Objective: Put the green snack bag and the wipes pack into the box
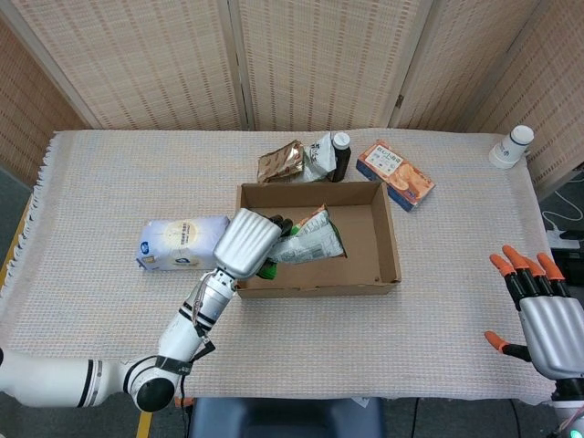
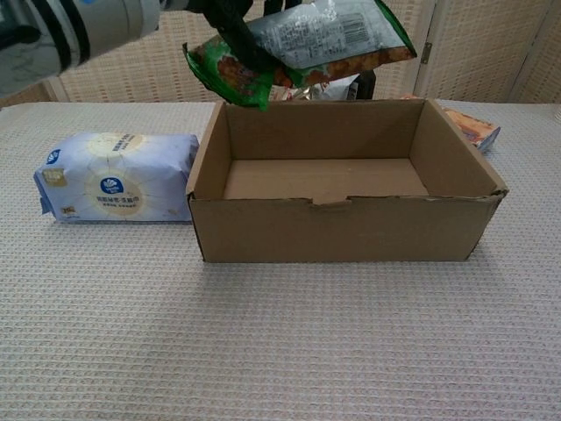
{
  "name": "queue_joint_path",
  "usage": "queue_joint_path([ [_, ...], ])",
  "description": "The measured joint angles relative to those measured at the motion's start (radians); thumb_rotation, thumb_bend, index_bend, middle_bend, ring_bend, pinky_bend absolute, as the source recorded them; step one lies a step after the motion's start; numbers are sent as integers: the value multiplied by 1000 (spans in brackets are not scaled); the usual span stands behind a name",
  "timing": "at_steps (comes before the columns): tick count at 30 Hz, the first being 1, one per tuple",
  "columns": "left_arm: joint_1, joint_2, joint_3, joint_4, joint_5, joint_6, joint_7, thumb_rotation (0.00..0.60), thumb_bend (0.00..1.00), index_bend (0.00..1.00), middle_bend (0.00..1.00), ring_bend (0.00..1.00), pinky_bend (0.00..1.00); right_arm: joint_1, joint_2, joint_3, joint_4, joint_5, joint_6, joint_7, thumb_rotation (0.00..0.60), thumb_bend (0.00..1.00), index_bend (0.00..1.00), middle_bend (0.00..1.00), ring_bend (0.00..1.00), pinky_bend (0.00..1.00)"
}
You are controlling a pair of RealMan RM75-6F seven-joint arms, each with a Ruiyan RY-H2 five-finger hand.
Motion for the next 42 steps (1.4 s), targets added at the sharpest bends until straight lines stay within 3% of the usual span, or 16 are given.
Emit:
queue_joint_path([
  [10,-66,-221,-27,256,35,68,-74,600,462,757,869,765,867,15,-9,8,16,55,-19,-8,600,4,102,9,0,0],
  [11,-71,-241,-29,279,40,72,-86,600,449,703,812,717,827,17,-10,10,17,61,-19,-9,600,4,102,9,0,0],
  [12,-75,-259,-31,301,42,73,-98,600,417,567,680,602,727,18,-11,12,18,65,-19,-9,600,4,102,9,0,0],
  [13,-82,-275,-31,323,39,69,-109,600,370,361,488,431,565,19,-11,13,19,69,-19,-9,600,5,102,9,0,0],
  [15,-87,-279,-29,335,18,45,-103,600,295,58,143,121,270,20,-10,16,20,77,-17,-8,600,4,102,9,0,0],
  [17,-93,-266,-28,327,-25,3,-77,600,261,0,5,2,149,22,-10,17,22,82,-17,-6,600,4,102,9,0,0],
  [27,-85,-203,-19,293,-49,-34,-91,600,251,0,0,0,119,25,-10,14,21,81,-21,-8,600,5,102,9,0,0],
  [32,-64,-129,-6,237,-63,-36,-67,600,249,0,0,0,127,23,-11,10,18,73,-18,-12,600,4,102,9,0,0],
  [36,-41,-5,15,162,-122,-79,-35,600,232,0,0,0,111,20,-12,6,14,61,-15,-15,600,4,102,9,0,0],
  [42,-6,262,63,33,-287,-203,-16,600,221,0,0,0,107,20,-17,1,7,45,-17,-27,600,4,102,9,0,0],
])
